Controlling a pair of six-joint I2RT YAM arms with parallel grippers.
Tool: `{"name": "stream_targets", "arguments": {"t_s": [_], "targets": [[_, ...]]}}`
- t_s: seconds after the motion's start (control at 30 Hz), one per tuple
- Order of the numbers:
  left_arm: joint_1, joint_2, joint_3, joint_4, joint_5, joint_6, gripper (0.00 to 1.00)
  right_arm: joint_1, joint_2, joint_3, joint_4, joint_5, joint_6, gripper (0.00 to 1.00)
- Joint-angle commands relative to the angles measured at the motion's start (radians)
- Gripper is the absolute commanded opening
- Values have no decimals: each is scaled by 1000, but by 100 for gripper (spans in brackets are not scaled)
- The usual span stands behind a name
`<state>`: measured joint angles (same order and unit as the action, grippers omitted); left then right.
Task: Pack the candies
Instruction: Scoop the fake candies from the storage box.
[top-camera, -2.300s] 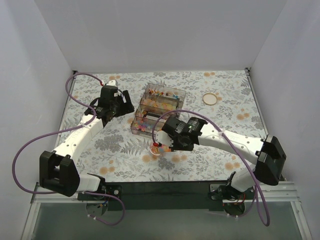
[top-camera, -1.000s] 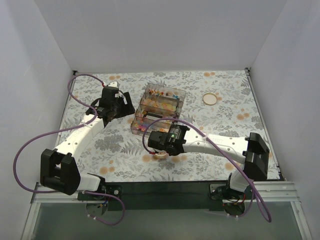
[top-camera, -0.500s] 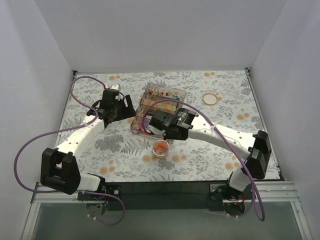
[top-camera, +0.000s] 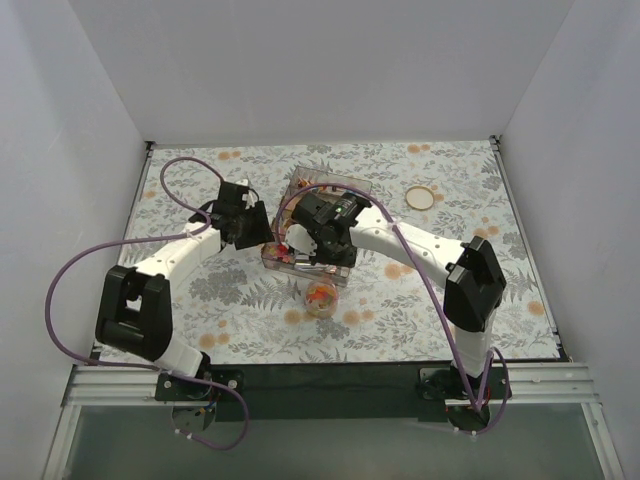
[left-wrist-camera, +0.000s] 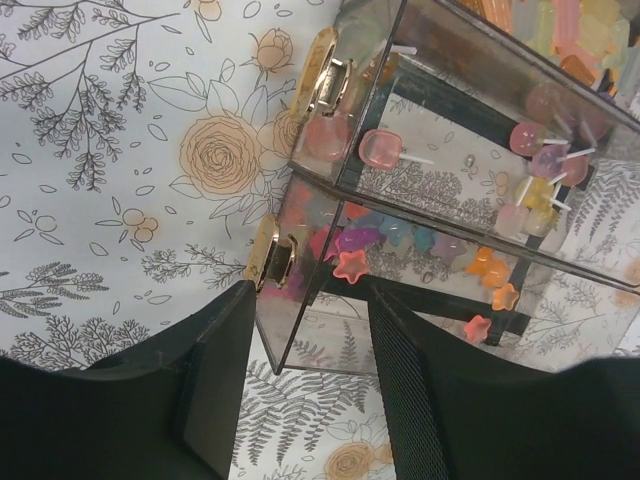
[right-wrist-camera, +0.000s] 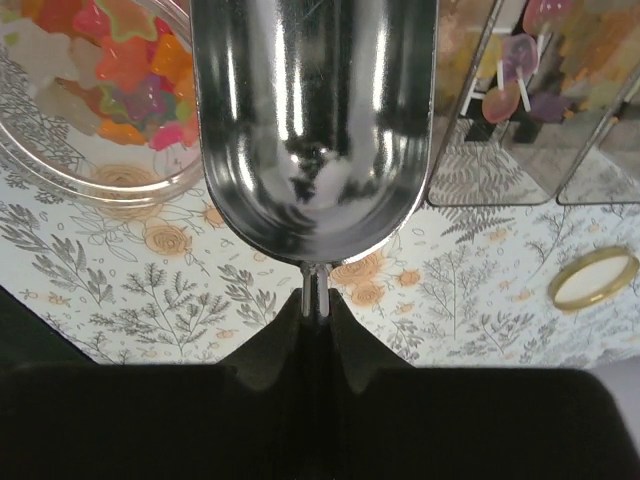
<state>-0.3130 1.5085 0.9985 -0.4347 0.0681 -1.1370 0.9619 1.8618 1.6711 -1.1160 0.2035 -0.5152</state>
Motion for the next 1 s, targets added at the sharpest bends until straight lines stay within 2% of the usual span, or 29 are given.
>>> {"name": "stream_targets", "arguments": {"t_s": [0.0,0.07,0.17,0.33,0.63,0.97], "targets": [[-15,13,0,28,10,-6,47,-15,20,59,10,-95,-31,1],[-23,36,3,27,13,-7,46,-23,48,67,12,-85,-26,1],[-32,59,8,28,12,-9,38,-38,79,67,12,-85,-9,1],[-47,82,12,30,-2,-7,31,-66,89,56,10,-65,17,1],[-64,96,22,31,-14,-4,26,-74,51,-10,-8,-16,29,1],[-97,84,19,40,-11,5,24,-80,134,6,-7,19,37,1]]}}
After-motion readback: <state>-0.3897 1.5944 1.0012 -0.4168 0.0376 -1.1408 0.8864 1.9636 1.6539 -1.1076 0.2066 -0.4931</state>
